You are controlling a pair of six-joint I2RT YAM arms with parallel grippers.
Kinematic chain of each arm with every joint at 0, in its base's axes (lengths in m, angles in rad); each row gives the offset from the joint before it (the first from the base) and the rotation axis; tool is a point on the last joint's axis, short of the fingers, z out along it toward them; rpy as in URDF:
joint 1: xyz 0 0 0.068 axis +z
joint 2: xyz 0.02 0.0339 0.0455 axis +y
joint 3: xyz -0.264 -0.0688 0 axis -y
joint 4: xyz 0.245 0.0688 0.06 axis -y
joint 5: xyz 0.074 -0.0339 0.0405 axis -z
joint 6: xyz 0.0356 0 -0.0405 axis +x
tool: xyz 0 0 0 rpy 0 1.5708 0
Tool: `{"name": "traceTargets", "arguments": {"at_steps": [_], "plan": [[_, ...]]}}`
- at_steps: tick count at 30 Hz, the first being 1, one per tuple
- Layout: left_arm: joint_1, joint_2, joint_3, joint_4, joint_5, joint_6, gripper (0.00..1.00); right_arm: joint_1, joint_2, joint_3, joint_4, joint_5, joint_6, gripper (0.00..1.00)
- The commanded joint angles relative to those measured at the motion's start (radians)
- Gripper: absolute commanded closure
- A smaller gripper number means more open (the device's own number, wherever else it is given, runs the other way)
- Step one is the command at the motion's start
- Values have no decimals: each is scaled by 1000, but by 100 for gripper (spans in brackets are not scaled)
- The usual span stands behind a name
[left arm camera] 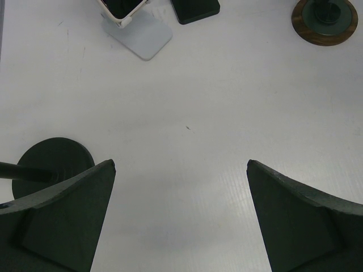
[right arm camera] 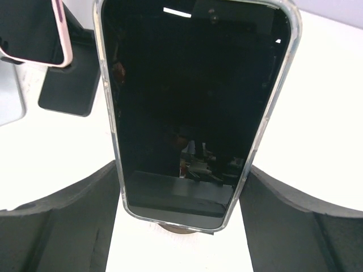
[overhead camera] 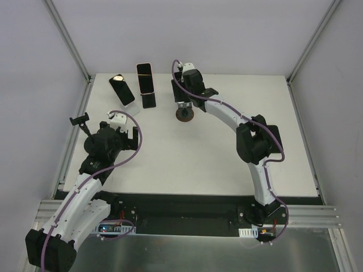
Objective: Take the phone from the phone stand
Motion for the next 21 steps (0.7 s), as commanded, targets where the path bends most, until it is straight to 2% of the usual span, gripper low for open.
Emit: {"name": "traceTargets", "arguments": {"at_steps": [1, 9, 16, 21], "plan": [[-14, -20, -4, 25, 12, -7, 1, -6, -128, 82, 35, -33, -23, 87], [-14, -26, 2, 24, 9, 1, 1, -52, -261, -16, -86, -86, -21, 89], [-14, -37, 10, 25, 8, 8, 1, -143, -447, -236, -264, -145, -55, 91], [-14, -49, 11, 24, 6, 15, 1, -241, -590, -450, -362, -186, -86, 91]]}}
